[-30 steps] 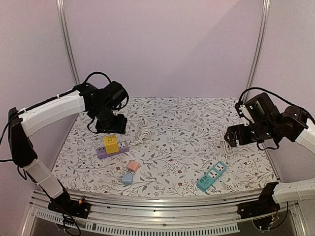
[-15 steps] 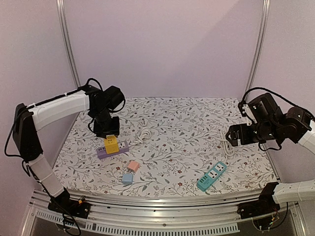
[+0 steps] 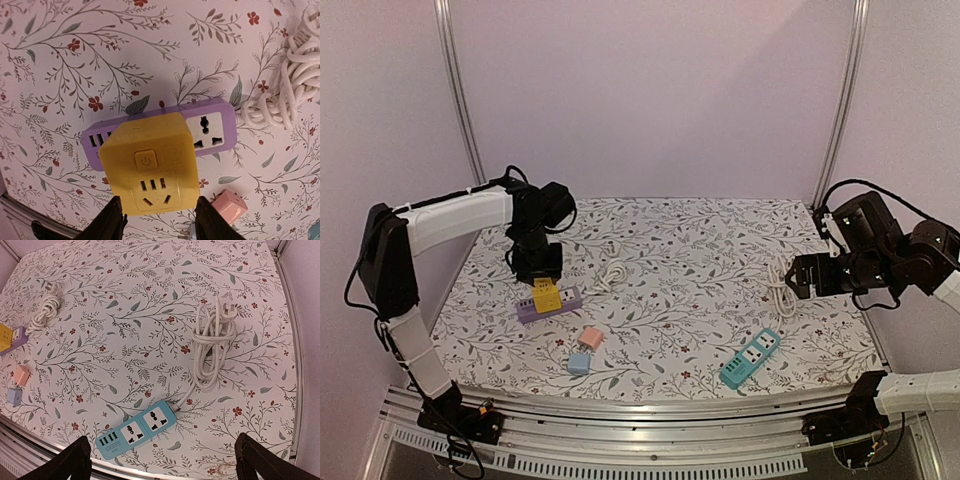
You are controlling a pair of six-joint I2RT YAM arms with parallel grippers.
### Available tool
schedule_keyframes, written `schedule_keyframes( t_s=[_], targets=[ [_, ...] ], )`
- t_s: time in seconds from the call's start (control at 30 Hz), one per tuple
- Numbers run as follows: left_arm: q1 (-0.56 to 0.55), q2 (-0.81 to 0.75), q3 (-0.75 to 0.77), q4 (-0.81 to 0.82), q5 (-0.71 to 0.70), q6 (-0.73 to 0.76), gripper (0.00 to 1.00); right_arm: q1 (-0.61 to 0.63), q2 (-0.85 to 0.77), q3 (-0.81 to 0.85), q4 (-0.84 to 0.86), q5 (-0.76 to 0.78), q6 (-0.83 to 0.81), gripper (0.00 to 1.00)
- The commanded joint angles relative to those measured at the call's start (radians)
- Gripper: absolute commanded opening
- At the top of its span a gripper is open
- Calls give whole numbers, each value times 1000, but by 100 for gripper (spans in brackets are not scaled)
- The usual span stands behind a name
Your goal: Insert the plug
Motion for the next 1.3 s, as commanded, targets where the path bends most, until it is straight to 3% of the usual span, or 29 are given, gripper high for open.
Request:
schedule_keyframes(
  t_s=[0.0, 0.7, 1.0, 1.27],
  targets=[
    [23, 10, -34, 14, 12, 11, 49, 4, -7, -21, -20, 22, 25, 99],
    [75, -63, -350, 166, 100, 5, 48, 3, 18, -24, -33, 14, 36, 99],
    [74, -38, -316, 155, 101, 9, 48, 3, -1, -37, -36, 21, 46, 99],
    [74, -137, -195, 23, 28, -9, 53, 3, -11, -35, -22, 28, 42, 99]
  ],
)
